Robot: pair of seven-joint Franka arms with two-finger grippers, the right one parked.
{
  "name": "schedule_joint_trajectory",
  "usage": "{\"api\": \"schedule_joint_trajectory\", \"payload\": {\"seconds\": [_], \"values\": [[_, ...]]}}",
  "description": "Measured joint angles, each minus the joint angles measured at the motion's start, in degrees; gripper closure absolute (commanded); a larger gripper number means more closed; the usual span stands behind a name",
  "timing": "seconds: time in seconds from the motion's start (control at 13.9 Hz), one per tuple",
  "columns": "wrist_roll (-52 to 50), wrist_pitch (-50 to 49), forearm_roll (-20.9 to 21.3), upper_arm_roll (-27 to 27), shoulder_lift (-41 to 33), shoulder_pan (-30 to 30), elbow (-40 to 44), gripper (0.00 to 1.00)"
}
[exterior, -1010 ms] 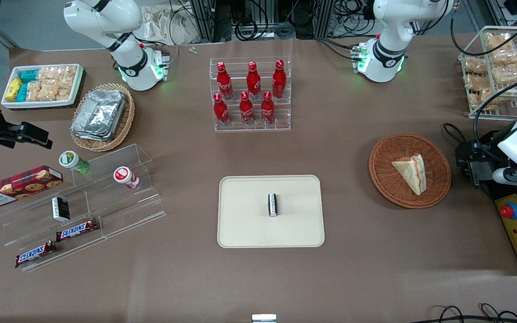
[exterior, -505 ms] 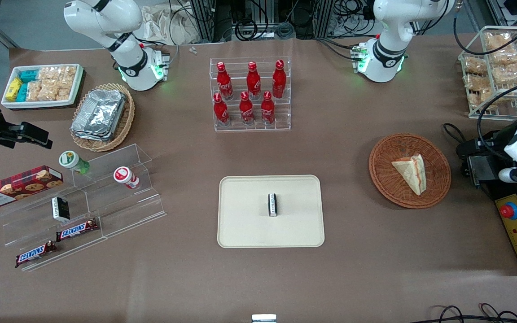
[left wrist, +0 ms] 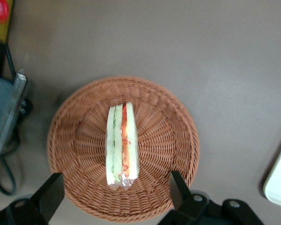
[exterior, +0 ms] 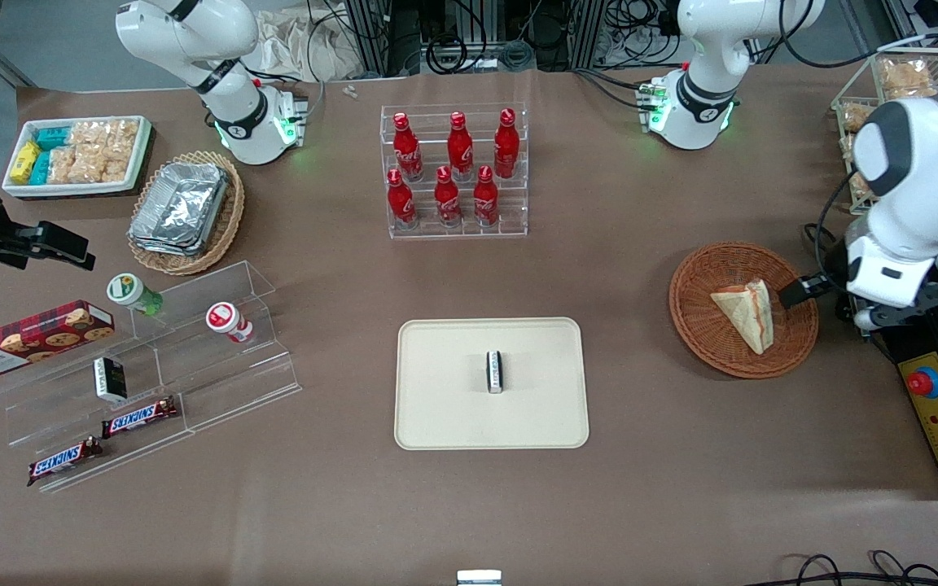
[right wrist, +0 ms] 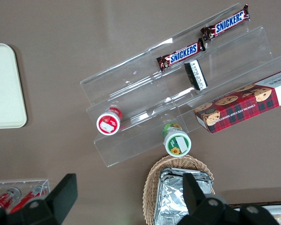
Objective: Place sandwich from basket to tray
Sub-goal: 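Lower the open left gripper over the wrapped sandwich in the wicker basket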
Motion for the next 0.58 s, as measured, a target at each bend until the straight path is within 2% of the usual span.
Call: {"api": "schedule_joint_trajectory", "payload": {"seconds": [0.14,0.58], "values": [[-3.0,4.5,0.0,-0.1,0.1,-0.1,-4.3,0.00],[-8.7,11.2,0.0,-0.2,3.1,-0.1,-9.6,0.00]]}}
